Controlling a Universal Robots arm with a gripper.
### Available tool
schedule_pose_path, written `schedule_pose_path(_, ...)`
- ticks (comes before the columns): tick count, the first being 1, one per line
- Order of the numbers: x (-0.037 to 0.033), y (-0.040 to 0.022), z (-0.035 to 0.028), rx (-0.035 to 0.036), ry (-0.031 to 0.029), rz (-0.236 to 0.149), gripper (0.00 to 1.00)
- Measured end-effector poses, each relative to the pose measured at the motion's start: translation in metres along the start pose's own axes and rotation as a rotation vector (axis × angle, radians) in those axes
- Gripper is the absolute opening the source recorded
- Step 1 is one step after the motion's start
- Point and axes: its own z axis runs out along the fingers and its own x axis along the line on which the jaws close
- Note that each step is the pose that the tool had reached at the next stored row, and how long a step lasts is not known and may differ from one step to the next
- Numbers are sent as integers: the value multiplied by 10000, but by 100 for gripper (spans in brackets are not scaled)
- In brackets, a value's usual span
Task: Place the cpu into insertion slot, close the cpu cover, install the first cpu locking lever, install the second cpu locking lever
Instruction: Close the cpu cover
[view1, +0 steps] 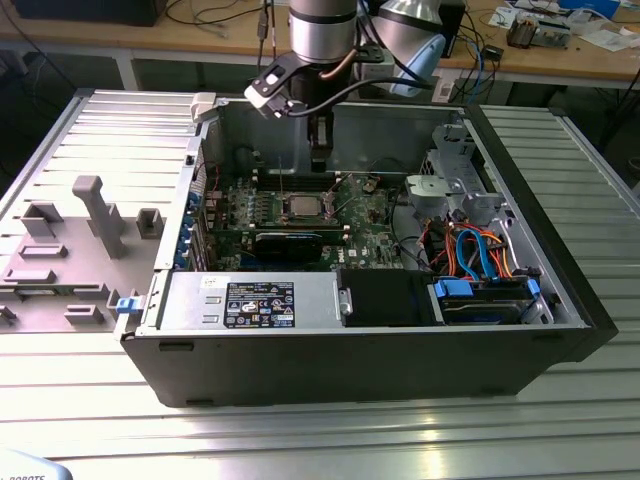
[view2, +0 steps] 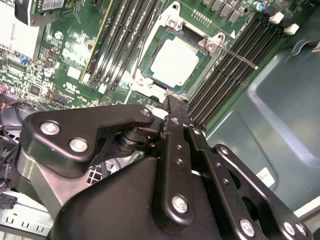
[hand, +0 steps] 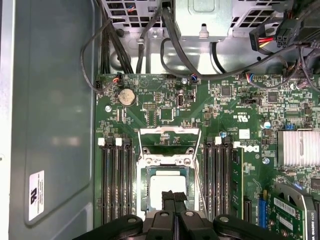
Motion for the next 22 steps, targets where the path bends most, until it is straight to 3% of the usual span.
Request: schedule_pose_path(22,0,44,3,-1,-40,-1,11)
